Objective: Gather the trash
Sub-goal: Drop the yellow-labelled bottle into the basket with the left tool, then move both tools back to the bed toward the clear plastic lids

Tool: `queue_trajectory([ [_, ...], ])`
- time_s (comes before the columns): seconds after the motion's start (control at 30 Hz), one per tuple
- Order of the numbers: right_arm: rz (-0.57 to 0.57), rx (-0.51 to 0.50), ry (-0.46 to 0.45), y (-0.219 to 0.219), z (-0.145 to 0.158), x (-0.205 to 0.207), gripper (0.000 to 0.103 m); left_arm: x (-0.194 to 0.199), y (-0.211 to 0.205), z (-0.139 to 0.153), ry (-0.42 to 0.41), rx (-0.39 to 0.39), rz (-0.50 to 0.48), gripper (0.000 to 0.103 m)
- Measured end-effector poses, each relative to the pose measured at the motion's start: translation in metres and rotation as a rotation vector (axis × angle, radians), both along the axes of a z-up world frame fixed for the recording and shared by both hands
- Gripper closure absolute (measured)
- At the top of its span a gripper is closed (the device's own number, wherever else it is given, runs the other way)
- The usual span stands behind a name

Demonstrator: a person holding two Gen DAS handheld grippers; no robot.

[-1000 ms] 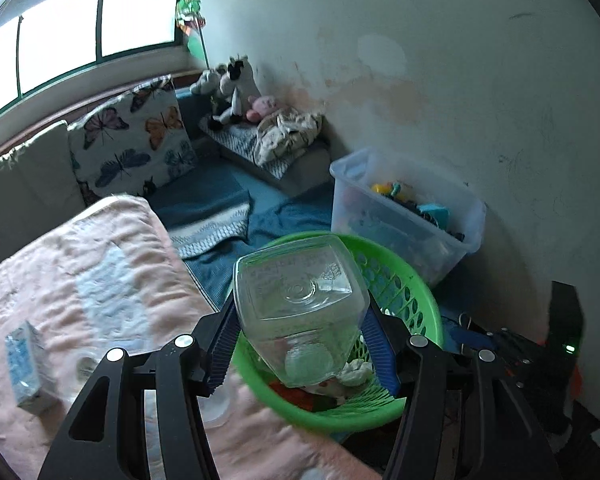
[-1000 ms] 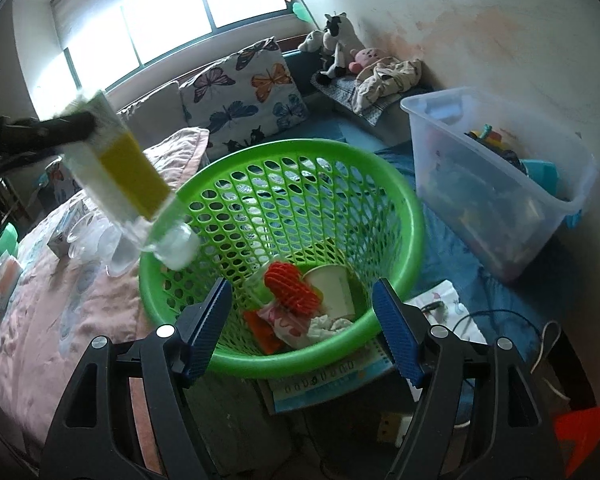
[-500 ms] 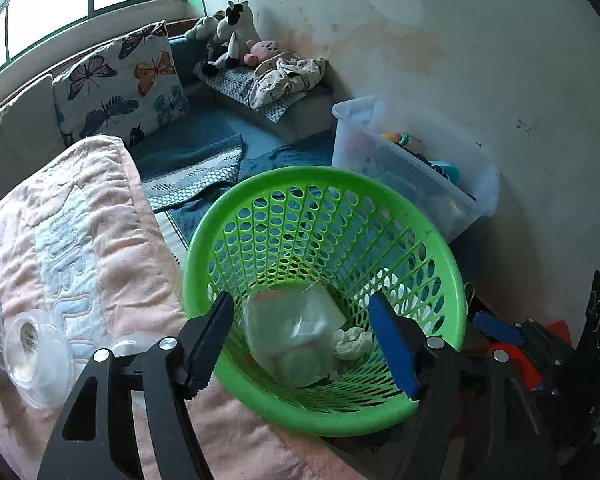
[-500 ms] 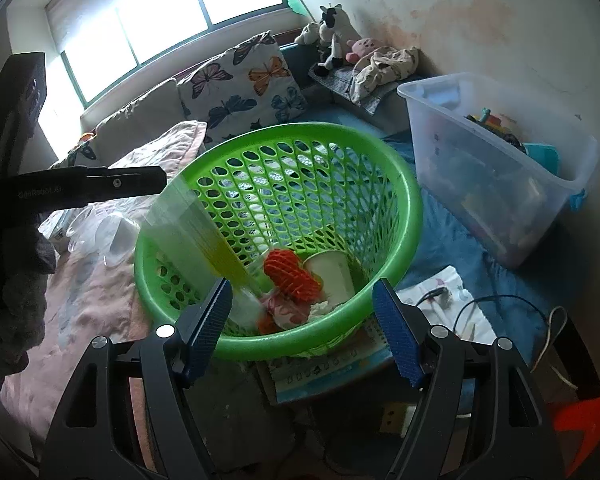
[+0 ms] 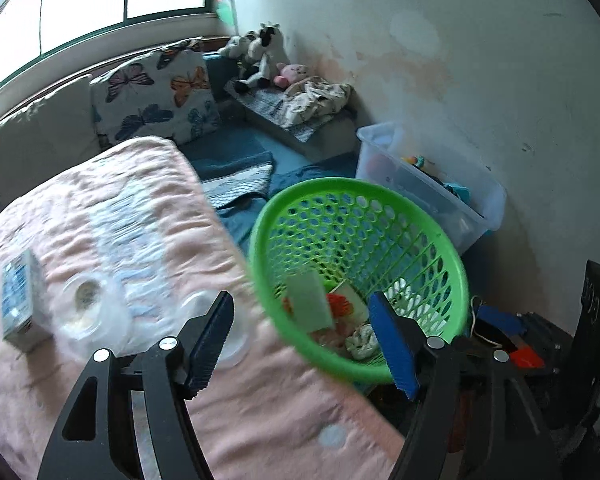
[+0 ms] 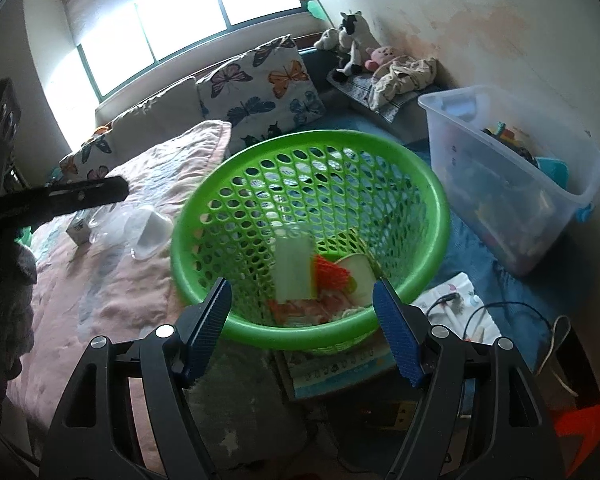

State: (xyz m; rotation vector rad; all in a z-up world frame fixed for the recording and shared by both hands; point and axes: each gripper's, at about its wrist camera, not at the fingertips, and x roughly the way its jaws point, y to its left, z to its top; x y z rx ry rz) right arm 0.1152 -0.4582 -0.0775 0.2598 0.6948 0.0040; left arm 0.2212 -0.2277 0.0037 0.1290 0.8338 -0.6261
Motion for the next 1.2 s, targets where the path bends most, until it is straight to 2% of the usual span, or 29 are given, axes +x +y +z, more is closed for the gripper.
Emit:
queue_trajectory([
  [0.37,0.081,-0.020,-0.015,0.035,0.011,0.009,0.027,-0.007,0.080,-0.007,0.012,-0.019,0.145,0.035],
  [0.67,0.196,-0.041,-0.019,0.084,0.018,0.032,0.026,-0.012,0.144,-0.010,0.012,-0.041,0.271,0.034],
  [0.93,0.300,-0.071,-0.010,0.127,0.019,0.062,0.026,-0.018,0.183,-0.016,0.024,-0.054,0.344,0.034],
  [1.2,0.340,-0.095,0.027,0.152,0.011,0.099,0.026,-0.022,0.202,-0.022,0.036,-0.059,0.375,0.034],
])
